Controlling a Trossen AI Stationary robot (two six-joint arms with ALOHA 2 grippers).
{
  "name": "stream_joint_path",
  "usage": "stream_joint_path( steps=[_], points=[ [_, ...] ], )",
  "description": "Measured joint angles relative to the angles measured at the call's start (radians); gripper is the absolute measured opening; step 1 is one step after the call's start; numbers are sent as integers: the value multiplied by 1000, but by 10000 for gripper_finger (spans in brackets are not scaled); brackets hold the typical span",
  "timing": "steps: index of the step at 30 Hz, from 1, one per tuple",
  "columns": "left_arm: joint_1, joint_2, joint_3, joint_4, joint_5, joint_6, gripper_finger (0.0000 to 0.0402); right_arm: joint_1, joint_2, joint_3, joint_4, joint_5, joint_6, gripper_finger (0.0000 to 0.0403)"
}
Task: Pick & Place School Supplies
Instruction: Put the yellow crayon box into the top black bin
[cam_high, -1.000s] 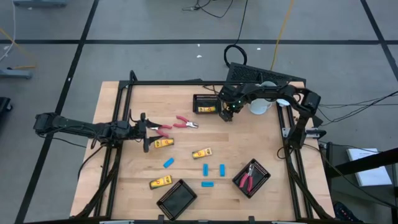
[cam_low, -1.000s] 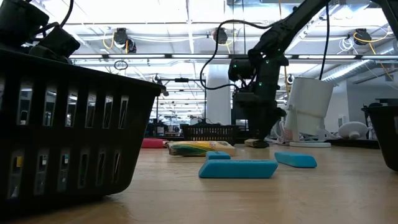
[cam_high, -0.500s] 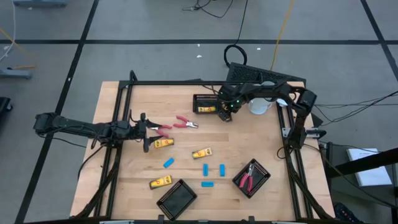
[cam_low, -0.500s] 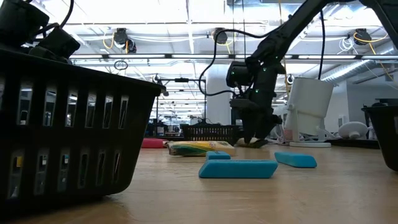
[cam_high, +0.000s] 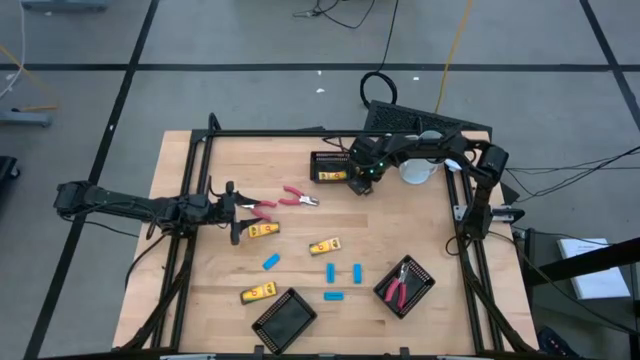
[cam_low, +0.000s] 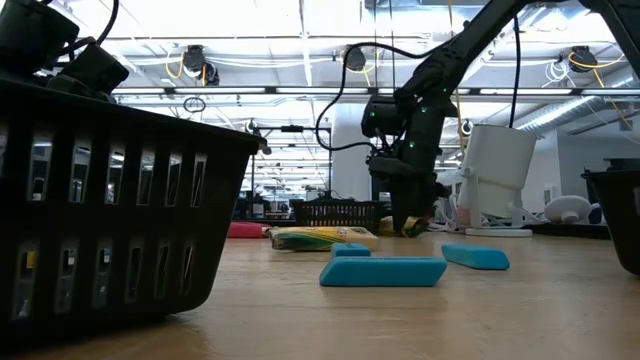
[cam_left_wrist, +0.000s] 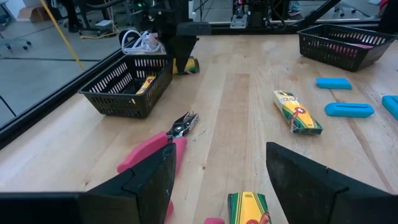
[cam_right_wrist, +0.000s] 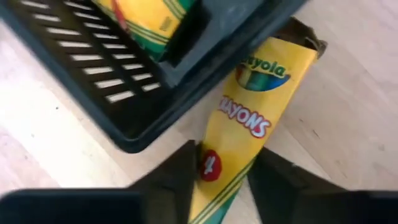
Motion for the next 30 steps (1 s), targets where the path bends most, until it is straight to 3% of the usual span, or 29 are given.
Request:
stream_joint_path(
  steps=[3, 5, 17, 30],
  points=[
    [0, 0, 0, 0, 0, 0, 250, 11, 0, 0, 3, 0, -20, 43],
    [0, 0, 0, 0, 0, 0, 250, 11, 0, 0, 2, -1, -33, 23],
    [0, 0, 0, -2, 0, -4, 250, 15, -18, 0, -18, 84, -79, 23],
    [0, 0, 0, 0, -1, -4, 250, 17, -140, 25, -3, 213, -123, 23]
  ],
)
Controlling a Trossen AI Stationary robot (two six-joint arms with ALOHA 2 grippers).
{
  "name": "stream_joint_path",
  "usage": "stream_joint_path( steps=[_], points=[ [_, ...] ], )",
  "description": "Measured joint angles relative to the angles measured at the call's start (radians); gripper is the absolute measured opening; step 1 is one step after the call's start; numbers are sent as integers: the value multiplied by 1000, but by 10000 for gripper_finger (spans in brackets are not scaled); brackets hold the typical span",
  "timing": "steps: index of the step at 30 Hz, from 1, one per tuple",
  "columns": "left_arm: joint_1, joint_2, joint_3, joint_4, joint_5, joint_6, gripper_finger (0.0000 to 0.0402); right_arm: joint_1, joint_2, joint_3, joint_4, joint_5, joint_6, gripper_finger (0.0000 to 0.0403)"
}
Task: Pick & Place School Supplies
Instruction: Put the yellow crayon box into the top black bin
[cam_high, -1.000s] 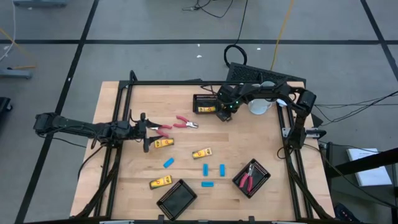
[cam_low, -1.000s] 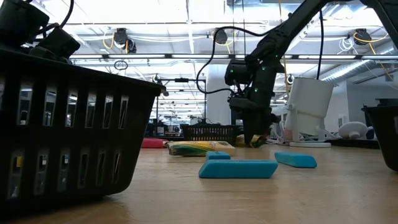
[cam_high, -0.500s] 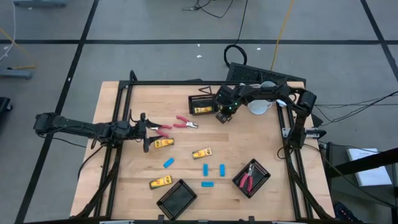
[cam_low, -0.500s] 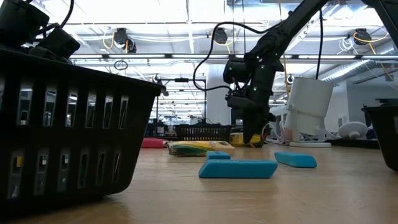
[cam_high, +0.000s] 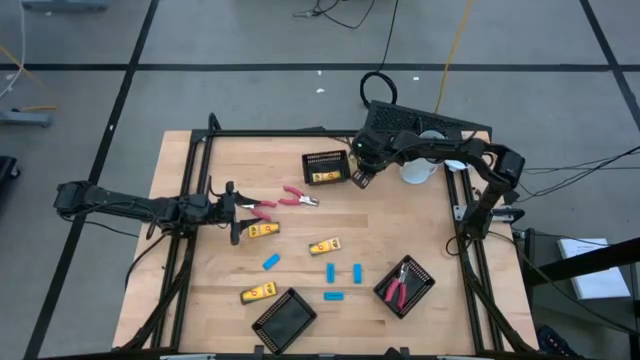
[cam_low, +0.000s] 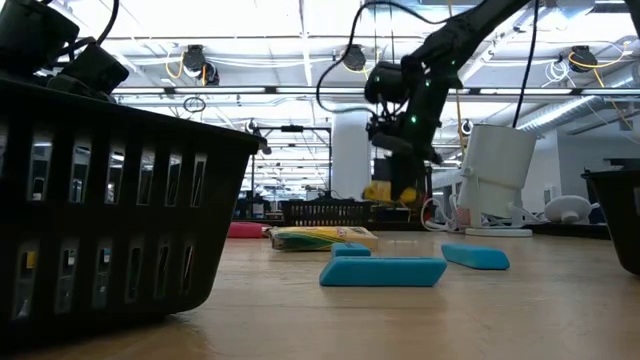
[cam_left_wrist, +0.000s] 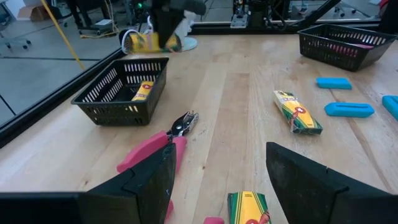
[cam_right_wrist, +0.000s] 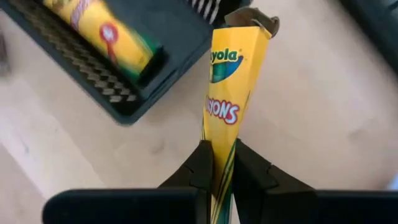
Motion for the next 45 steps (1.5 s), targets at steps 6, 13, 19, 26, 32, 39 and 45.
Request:
stream_joint_path(
  steps=[6, 13, 19, 26, 32, 39, 45],
  points=[
    [0, 0, 0, 3, 0, 0, 250, 0, -8, 63, 41, 11, -68, 23],
    [0, 0, 0, 8, 0, 1, 250, 8, 49, 122, 144, -64, -134, 23],
    [0, 0, 0, 8, 0, 2, 250, 17, 124, 134, 202, -150, -143, 23],
    [0, 0, 0, 7, 0, 3, 250, 23, 176, 134, 204, -219, -152, 23],
    [0, 0, 0, 8, 0, 2, 250, 19, 188, 134, 116, -267, -132, 23],
    [0, 0, 0, 9, 0, 2, 250, 21, 188, 134, -53, -272, -102, 23],
    [0, 0, 0, 9, 0, 2, 250, 51, 187, 134, -115, -338, -94, 23]
  ],
)
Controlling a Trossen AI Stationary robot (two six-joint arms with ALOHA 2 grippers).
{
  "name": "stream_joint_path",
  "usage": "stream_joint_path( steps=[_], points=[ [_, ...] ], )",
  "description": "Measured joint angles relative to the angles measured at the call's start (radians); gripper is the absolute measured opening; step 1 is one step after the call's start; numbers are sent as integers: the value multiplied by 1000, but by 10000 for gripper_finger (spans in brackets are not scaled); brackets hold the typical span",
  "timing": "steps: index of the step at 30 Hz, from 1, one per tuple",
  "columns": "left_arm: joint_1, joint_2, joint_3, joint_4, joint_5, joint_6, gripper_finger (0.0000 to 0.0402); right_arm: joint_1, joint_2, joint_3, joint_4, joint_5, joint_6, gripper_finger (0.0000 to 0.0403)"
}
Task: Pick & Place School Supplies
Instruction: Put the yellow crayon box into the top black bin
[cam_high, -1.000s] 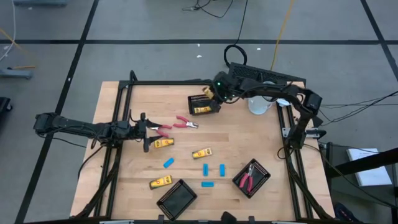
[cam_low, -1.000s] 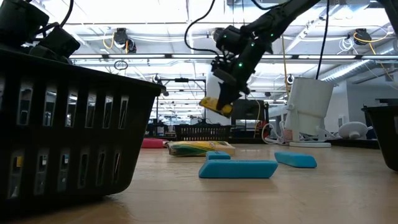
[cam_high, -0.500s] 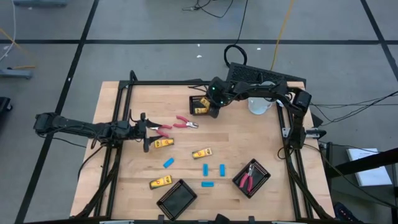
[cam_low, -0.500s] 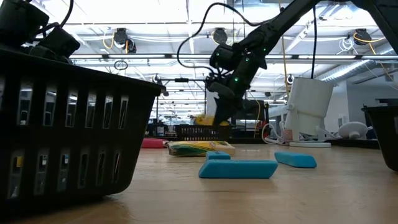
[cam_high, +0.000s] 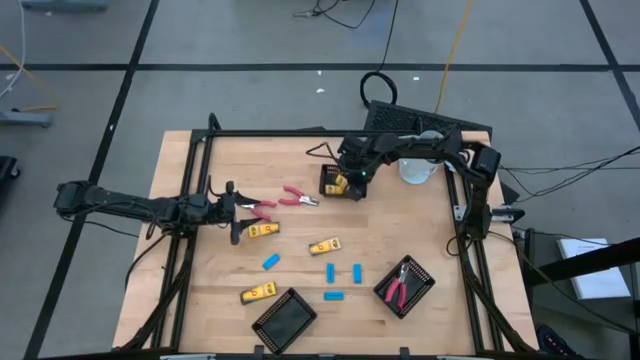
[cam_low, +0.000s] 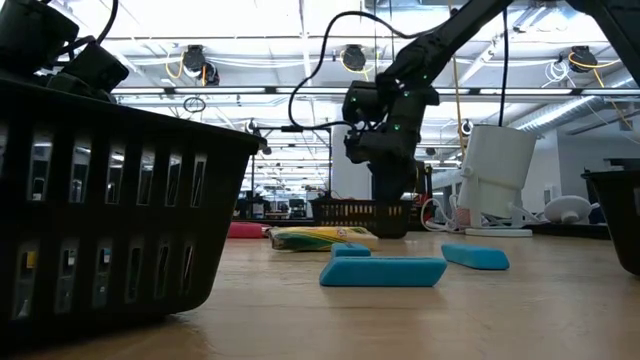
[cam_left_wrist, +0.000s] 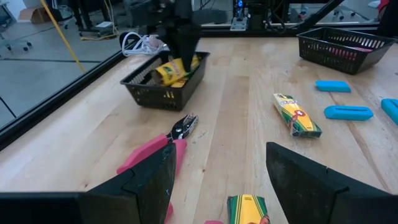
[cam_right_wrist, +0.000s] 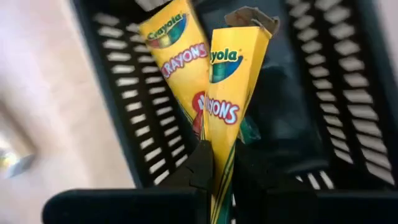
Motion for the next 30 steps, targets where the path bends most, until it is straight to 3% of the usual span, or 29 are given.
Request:
stream_joint_path(
  steps=[7, 14, 19, 25, 30],
  points=[
    [0, 0, 0, 0, 0, -1, 250, 16, 0, 0, 43, 7, -7, 34],
    [0, 0, 0, -2, 0, -2, 250, 16, 0, 0, 110, 77, -25, 151],
    [0, 0, 0, -7, 0, -2, 250, 22, -6, 0, 147, 132, -63, 208],
    [0, 0, 0, -6, 0, 1, 250, 69, -103, 0, 203, 158, -125, 222],
    [0, 0, 0, -4, -7, 4, 250, 197, -183, 1, 210, 150, -164, 215]
  ],
)
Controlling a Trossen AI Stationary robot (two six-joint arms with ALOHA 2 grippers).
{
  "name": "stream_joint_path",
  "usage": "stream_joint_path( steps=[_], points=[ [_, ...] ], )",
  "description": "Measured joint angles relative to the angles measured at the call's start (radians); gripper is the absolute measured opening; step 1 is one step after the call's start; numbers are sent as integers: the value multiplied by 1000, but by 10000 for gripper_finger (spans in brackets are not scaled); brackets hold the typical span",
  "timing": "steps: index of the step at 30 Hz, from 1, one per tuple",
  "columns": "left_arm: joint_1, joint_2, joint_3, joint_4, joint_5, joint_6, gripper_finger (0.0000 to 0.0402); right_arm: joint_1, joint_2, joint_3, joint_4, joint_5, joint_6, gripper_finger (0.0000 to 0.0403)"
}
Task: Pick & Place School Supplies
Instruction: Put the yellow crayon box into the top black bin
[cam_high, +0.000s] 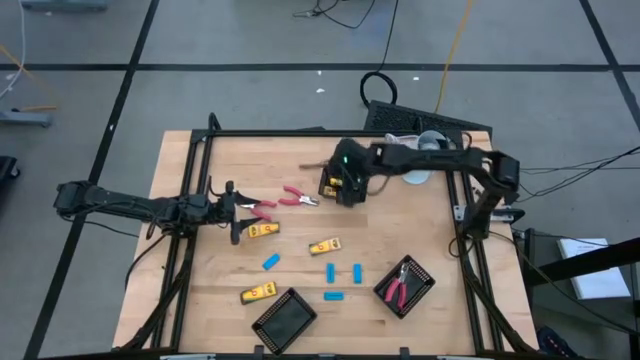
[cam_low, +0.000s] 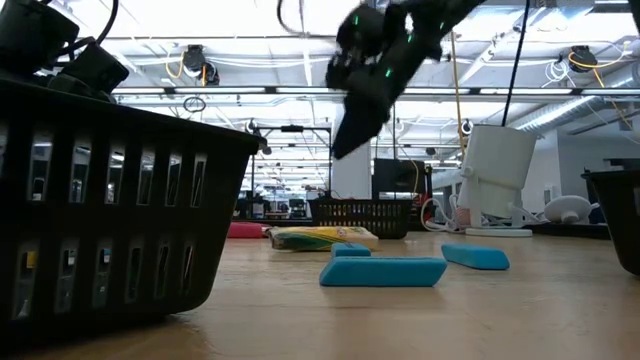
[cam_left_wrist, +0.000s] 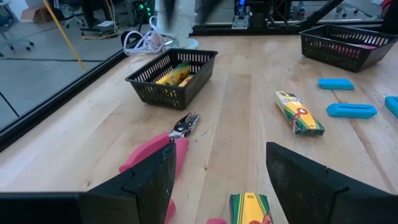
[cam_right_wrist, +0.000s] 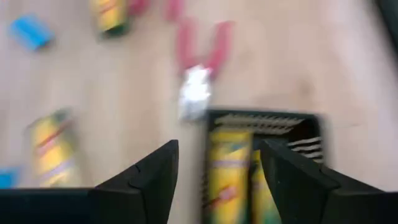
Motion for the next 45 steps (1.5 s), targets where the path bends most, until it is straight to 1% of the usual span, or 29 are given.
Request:
stream_joint_path(
  steps=[4, 6, 9, 12, 14, 21, 26, 29, 31, 34, 37, 39, 42, 45],
  points=[
    [0, 0, 0, 1, 0, -1, 250, 143, 1, 0, 1, -1, -1, 213],
    [0, 0, 0, 0, 0, -1, 250, 205, 30, -2, 1, -1, 15, 213],
    [0, 0, 0, 0, 0, -1, 250, 270, 85, -1, 8, 4, 36, 213],
    [0, 0, 0, -1, 0, -2, 250, 307, 145, -3, 30, 31, 36, 217],
    [0, 0, 0, -5, 0, -4, 250, 323, 174, -3, 25, 53, 26, 224],
    [0, 0, 0, -24, 5, -15, 250, 342, 236, -1, 64, 52, 23, 243],
    [0, 0, 0, -25, 5, -14, 250, 342, 261, 1, 67, 51, 7, 244],
    [0, 0, 0, -25, 5, -15, 250, 347, 273, -5, 35, 45, -7, 244],
    [0, 0, 0, -25, 5, -15, 250, 348, 295, 1, 81, 28, -10, 243],
    [0, 0, 0, -25, 5, -18, 250, 349, 307, 1, 83, 24, -12, 238],
    [0, 0, 0, -27, 4, -20, 250, 352, 309, 1, 90, 23, -27, 221],
    [0, 0, 0, -31, 4, -22, 250, 355, 309, 1, 98, 25, -39, 200],
    [0, 0, 0, -33, 4, -23, 250, 356, 310, 0, 102, 28, -49, 150],
    [0, 0, 0, -35, 3, -23, 250, 357, 310, 0, 108, 50, -52, 85]
  ],
)
